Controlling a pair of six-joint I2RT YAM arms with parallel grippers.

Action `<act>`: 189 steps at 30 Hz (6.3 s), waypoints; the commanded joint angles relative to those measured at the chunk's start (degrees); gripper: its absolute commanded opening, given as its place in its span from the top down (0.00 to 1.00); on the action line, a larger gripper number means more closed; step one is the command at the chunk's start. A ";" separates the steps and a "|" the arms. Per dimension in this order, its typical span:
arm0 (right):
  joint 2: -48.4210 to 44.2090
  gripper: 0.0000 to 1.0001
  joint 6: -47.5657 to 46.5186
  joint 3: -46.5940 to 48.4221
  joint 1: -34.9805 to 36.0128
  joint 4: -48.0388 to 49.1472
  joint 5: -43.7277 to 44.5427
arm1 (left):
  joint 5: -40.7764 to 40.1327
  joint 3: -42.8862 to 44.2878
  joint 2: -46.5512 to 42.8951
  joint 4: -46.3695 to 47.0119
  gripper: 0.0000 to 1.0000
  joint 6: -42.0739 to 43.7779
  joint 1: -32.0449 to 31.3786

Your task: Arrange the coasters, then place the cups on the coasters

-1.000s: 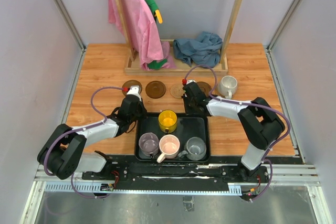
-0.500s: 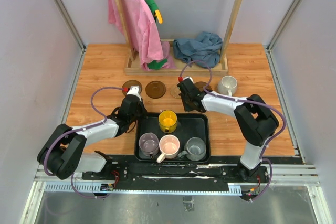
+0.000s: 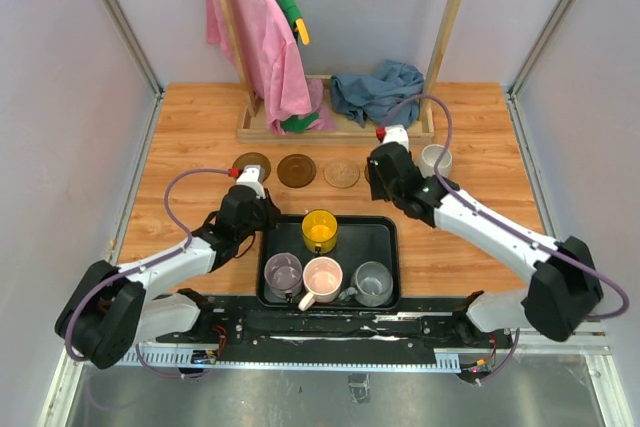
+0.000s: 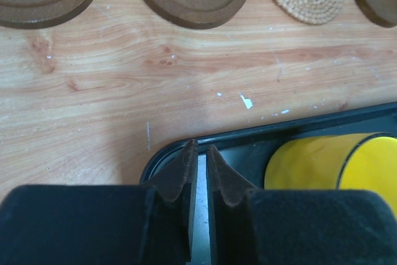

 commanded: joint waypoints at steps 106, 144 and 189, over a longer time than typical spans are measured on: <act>-22.47 0.02 16.68 -13.08 17.65 -22.67 -3.69 | 4.61 2.02 -6.07 -1.37 0.55 3.66 -3.84; -7.85 0.27 23.63 -17.91 20.28 -11.91 -9.44 | 4.83 1.93 -2.99 -0.49 0.54 3.31 -3.89; -8.58 0.99 18.30 -11.61 22.15 -15.68 6.54 | 3.36 1.47 -3.05 0.57 0.55 3.41 -3.84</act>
